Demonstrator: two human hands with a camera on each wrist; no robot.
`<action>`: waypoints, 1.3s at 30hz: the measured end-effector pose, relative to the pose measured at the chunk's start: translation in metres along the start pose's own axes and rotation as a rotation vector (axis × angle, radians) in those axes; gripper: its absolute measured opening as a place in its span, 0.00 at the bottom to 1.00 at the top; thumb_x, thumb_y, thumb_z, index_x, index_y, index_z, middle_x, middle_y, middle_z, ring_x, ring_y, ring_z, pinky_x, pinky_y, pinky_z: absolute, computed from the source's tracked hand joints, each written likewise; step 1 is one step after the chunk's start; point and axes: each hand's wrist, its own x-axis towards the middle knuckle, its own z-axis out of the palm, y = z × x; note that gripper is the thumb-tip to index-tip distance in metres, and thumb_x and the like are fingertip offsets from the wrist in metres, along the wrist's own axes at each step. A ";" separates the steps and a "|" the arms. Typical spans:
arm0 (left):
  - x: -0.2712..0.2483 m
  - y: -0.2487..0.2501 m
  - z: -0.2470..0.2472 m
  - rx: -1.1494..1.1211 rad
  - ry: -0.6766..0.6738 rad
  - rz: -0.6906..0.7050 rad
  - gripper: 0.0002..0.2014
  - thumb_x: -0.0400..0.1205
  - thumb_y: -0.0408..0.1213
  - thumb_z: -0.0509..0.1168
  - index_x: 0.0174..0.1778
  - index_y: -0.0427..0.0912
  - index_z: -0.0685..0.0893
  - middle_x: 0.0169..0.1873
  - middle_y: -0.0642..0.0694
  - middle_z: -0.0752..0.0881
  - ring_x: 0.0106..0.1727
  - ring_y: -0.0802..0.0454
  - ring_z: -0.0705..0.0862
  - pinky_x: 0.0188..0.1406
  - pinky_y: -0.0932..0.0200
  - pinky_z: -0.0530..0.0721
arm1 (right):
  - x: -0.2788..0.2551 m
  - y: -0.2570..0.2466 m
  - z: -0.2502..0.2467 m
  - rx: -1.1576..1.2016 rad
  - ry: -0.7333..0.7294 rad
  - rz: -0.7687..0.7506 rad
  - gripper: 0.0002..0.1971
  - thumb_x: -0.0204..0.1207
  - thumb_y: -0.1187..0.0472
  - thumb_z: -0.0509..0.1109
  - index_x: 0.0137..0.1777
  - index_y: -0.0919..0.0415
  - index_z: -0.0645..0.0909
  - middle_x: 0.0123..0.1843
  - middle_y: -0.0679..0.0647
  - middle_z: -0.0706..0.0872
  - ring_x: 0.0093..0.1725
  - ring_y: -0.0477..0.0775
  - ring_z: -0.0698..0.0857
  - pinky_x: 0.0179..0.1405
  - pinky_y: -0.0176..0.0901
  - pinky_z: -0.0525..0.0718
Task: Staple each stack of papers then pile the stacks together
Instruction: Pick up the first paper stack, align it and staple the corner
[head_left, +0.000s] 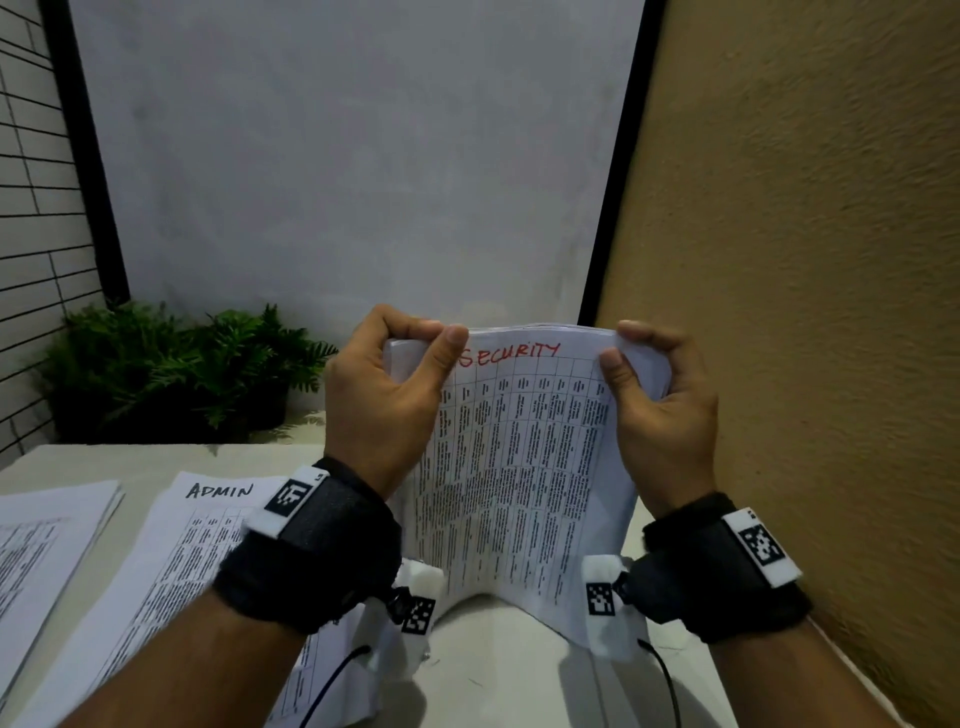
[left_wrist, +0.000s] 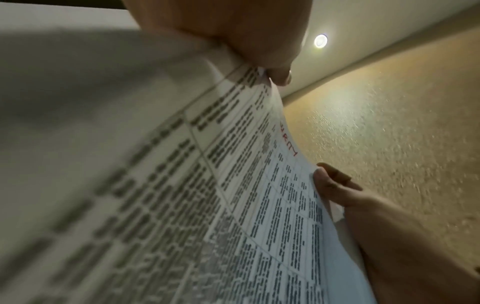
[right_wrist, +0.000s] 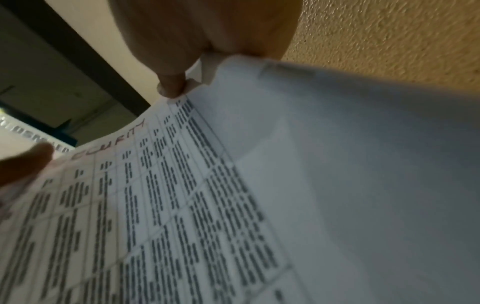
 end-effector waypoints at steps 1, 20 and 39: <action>-0.001 0.001 0.000 0.017 -0.039 0.010 0.08 0.74 0.45 0.72 0.39 0.55 0.77 0.37 0.59 0.86 0.37 0.64 0.88 0.32 0.65 0.88 | -0.001 0.002 0.000 -0.005 -0.002 0.019 0.14 0.77 0.67 0.72 0.60 0.57 0.76 0.51 0.43 0.81 0.45 0.30 0.85 0.41 0.23 0.82; -0.018 -0.001 -0.004 -0.063 -0.094 -0.195 0.24 0.77 0.36 0.72 0.66 0.52 0.72 0.51 0.53 0.83 0.51 0.53 0.89 0.47 0.45 0.91 | -0.013 0.009 0.002 0.008 -0.005 0.147 0.05 0.83 0.55 0.64 0.49 0.43 0.71 0.41 0.47 0.85 0.39 0.38 0.89 0.35 0.34 0.88; -0.026 -0.011 -0.008 -0.194 -0.180 -0.345 0.20 0.79 0.29 0.67 0.67 0.44 0.79 0.52 0.48 0.89 0.52 0.56 0.90 0.45 0.62 0.90 | -0.011 0.025 0.017 -0.076 -0.074 0.106 0.09 0.88 0.60 0.55 0.64 0.58 0.69 0.47 0.43 0.83 0.47 0.40 0.87 0.44 0.40 0.88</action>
